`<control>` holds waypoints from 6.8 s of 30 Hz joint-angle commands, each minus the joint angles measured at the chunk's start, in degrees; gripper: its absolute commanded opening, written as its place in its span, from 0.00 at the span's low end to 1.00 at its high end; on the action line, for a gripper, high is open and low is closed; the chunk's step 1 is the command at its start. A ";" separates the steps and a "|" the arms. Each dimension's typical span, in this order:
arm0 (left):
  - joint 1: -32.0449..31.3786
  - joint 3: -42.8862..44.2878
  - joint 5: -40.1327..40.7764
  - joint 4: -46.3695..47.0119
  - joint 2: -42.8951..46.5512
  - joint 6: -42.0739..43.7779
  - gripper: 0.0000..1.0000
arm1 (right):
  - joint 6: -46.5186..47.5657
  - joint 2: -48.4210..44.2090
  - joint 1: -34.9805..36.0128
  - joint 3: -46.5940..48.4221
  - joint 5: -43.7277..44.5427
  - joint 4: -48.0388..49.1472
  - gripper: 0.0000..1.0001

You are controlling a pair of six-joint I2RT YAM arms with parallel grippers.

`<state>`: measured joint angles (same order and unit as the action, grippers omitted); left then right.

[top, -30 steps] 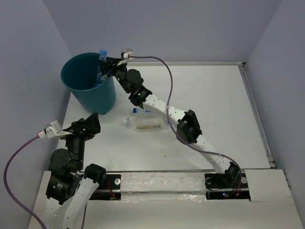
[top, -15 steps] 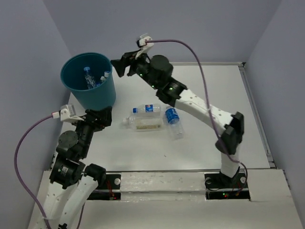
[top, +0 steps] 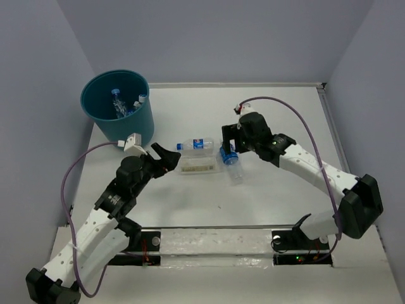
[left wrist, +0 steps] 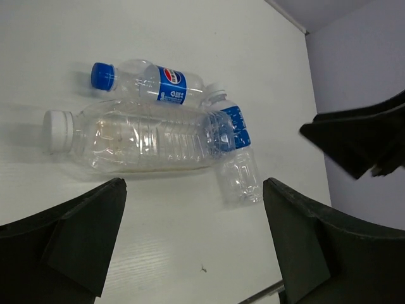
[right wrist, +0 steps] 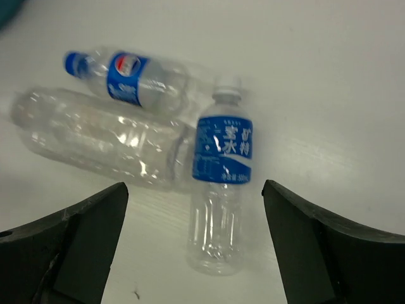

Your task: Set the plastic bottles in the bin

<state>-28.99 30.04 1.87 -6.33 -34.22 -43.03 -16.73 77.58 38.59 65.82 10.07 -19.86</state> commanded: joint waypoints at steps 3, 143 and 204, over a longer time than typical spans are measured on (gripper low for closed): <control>-2.82 -5.77 9.03 7.72 -3.21 -11.63 0.99 | 0.38 4.85 -1.06 -1.57 1.10 -6.86 0.94; 2.19 11.79 30.56 5.01 19.19 28.87 0.99 | 44.86 50.03 14.59 52.74 -18.68 -30.15 1.00; 6.41 10.74 29.68 6.85 25.61 26.85 0.99 | 3.20 71.48 15.64 88.07 -7.69 63.28 0.52</control>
<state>-23.03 40.84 31.51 -2.37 -9.13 -16.32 -11.68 149.69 53.74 153.69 2.00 39.46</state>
